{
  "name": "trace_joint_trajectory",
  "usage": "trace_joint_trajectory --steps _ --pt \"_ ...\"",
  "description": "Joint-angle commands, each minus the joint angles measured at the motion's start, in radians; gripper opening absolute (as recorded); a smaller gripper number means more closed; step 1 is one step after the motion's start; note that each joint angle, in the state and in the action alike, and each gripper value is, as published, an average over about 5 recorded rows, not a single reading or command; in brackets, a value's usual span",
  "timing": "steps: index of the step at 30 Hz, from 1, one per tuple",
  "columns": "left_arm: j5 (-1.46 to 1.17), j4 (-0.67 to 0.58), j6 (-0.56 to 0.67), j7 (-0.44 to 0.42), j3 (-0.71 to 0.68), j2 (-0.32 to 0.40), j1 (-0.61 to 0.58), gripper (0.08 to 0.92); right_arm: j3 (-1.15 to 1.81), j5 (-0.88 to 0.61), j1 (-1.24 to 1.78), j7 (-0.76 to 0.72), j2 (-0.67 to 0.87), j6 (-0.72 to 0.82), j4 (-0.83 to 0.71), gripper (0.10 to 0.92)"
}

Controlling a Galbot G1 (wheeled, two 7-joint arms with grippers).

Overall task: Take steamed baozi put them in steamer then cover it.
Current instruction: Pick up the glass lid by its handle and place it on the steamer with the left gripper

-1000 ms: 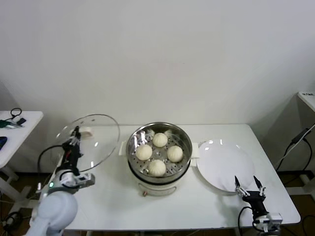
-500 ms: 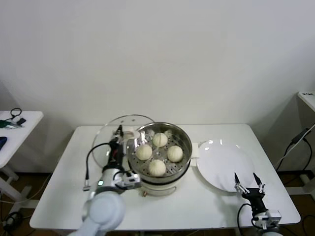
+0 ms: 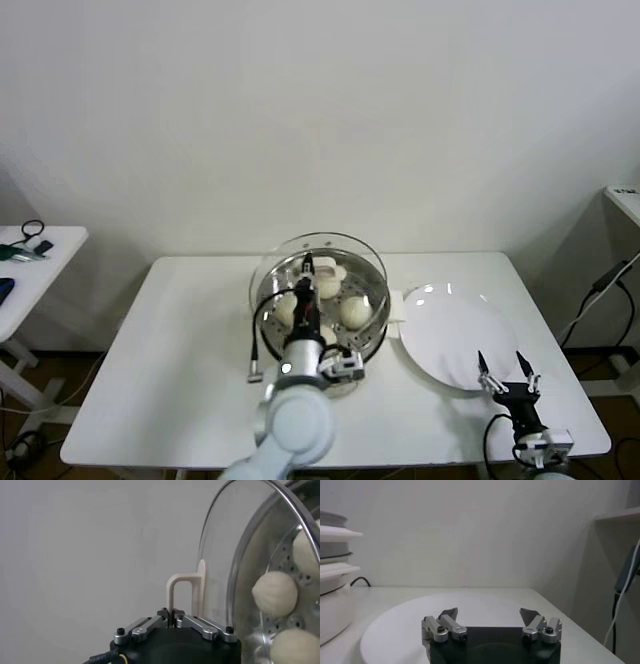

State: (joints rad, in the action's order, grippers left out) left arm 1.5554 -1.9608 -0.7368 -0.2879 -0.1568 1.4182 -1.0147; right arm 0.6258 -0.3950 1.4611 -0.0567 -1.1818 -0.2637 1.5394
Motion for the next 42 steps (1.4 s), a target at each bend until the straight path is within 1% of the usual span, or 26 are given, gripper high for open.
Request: trace_joint_trajectory --steps 1,5,14,29,42 --pt "0.071 0.072 -0.027 -0.020 -0.083 0.085 0.036 0.142 -0.001 -0.001 -0.002 -0.004 0.000 -0.007 -0.003 0.823" --pt "0.087 0.117 -0.034 -0.014 -0.066 0.112 0.037 0.142 -0.002 -0.001 -0.006 -0.005 0.002 -0.010 -0.008 0.823" --pt "0.101 0.170 -0.043 -0.001 -0.038 0.150 0.025 0.142 -0.001 -0.013 -0.005 -0.007 0.005 -0.021 -0.011 0.823" --pt "0.087 0.188 -0.041 0.028 0.036 0.112 -0.003 0.142 -0.003 -0.009 -0.008 -0.006 -0.007 -0.025 -0.010 0.823" --pt "0.090 0.180 -0.031 0.047 0.048 0.114 -0.030 0.142 -0.004 0.016 -0.013 0.002 -0.025 -0.042 -0.013 0.823"
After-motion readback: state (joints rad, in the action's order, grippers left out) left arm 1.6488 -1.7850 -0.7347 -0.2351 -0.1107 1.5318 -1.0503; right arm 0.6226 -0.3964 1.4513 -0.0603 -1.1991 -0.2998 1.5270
